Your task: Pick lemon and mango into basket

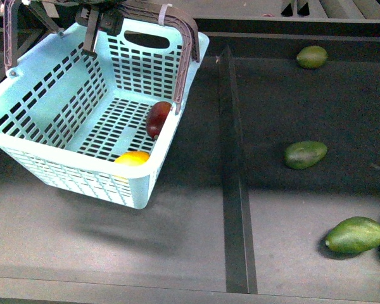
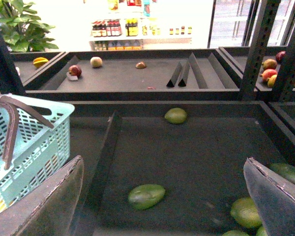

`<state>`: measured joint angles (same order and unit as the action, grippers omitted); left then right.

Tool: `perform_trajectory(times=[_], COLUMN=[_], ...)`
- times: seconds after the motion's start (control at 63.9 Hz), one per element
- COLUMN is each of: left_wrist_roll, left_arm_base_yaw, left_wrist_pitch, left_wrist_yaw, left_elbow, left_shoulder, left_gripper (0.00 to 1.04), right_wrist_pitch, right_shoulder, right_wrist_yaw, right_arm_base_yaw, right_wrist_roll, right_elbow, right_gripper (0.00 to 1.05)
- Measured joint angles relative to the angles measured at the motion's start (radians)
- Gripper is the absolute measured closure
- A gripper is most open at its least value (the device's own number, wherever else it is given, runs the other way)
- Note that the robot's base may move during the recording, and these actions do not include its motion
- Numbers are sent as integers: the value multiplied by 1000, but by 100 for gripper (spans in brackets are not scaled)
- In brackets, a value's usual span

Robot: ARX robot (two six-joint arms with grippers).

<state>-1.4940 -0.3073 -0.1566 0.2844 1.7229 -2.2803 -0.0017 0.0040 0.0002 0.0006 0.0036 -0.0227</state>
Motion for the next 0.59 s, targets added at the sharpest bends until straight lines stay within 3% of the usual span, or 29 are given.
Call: perform_trajectory(times=[0.188,0.344,0.454,0.594], left_wrist_roll=[7,18,143,216], left_arm_base_yaw=[9,24,11,-5], left_wrist_pitch=[35,58,-65,-82], left_wrist_yaw=[41,139,290,296], left_elbow=[-96,-293,-398,-410], left_shoulder=[101,319,468,494], left_gripper=[37,6,7,7], right_wrist_pitch=[0,0,0,0], right_shoulder=[0,0,0,0], right_wrist_yaw=[0,0,0,0], right_arm_base_yaw=[0,0,0,0], right_wrist_roll=[0,0,0,0], right_elbow=[0,0,0,0], right_gripper=[9,9,9,9])
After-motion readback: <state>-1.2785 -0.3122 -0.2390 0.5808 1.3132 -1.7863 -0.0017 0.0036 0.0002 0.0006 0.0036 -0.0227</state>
